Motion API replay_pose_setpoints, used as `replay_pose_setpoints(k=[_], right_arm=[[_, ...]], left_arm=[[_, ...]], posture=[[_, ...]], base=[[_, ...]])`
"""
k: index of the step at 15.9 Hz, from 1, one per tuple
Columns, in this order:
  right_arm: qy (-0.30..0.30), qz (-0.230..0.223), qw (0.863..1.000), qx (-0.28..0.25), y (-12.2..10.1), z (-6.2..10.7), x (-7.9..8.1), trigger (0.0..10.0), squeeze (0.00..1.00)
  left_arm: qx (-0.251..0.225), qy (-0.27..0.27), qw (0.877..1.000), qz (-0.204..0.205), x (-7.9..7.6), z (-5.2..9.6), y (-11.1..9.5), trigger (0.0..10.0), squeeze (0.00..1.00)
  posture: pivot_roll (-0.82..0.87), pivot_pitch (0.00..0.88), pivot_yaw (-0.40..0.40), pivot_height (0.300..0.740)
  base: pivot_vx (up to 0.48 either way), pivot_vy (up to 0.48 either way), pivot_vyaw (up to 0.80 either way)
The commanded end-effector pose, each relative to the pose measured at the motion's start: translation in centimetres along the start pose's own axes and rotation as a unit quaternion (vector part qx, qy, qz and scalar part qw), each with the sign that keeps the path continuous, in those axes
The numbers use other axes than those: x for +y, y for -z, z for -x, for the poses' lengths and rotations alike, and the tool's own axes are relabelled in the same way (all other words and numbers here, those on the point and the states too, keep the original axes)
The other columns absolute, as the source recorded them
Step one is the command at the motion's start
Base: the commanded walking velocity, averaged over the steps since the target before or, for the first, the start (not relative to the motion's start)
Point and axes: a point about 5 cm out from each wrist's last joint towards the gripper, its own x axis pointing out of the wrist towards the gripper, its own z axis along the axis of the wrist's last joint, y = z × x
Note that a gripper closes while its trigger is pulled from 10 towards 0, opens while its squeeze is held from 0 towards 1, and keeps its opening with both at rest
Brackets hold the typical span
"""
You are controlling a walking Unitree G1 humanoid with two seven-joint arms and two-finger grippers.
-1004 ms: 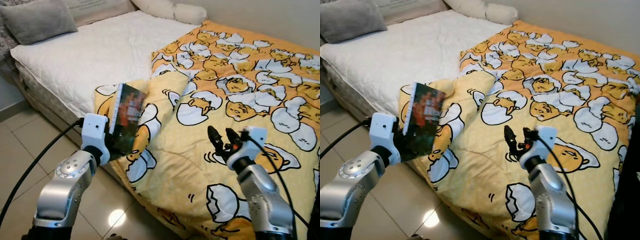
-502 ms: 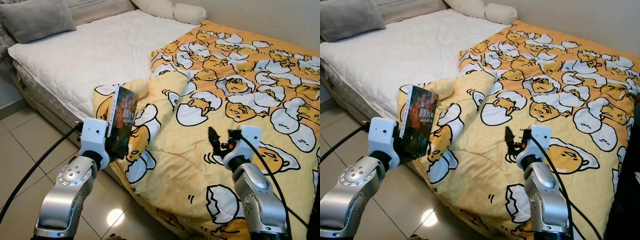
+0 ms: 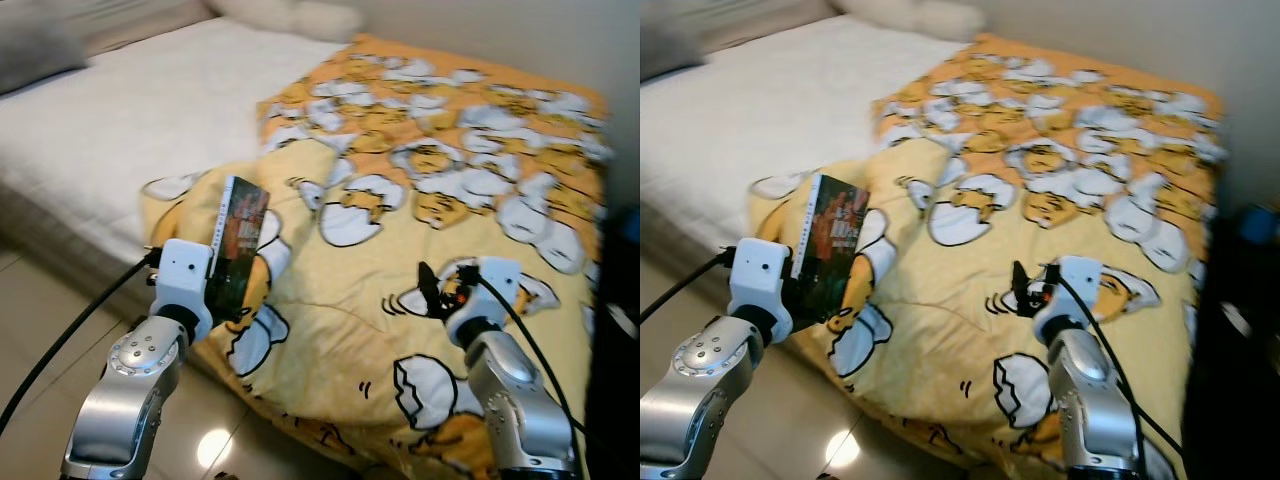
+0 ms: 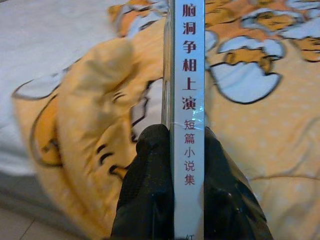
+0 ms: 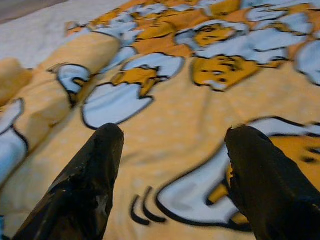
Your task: Clean up the room
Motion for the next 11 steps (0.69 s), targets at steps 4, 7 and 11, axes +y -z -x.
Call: replay_pose_setpoints(k=[4,7,11], right_arm=[[-0.001,-0.003,1.000,-0.001,-0.42,0.05,0.35,10.0,0.00],[-0.005,-0.014,1.000,0.001,-0.45,0.03,0.40,10.0,0.00],[-0.007,-0.014,1.000,-0.003,-0.74,-0.07,0.50,10.0,0.00]], left_arm=[[-0.029,-0.004,1.000,-0.008,0.17,0.24,-1.16,10.0,0.00],[-0.027,-0.004,1.000,-0.007,0.23,0.25,-1.16,10.0,0.00],[-0.021,0.000,1.000,0.000,0.25,0.23,-1.18,10.0,0.00]], posture=[[-0.06,0.000,-0.029,0.740],[-0.06,0.000,-0.029,0.740],[-0.06,0.000,-0.025,0.740]], base=[[0.000,0.412,-0.80],[0.000,0.414,-0.77],[0.000,0.411,-0.60]])
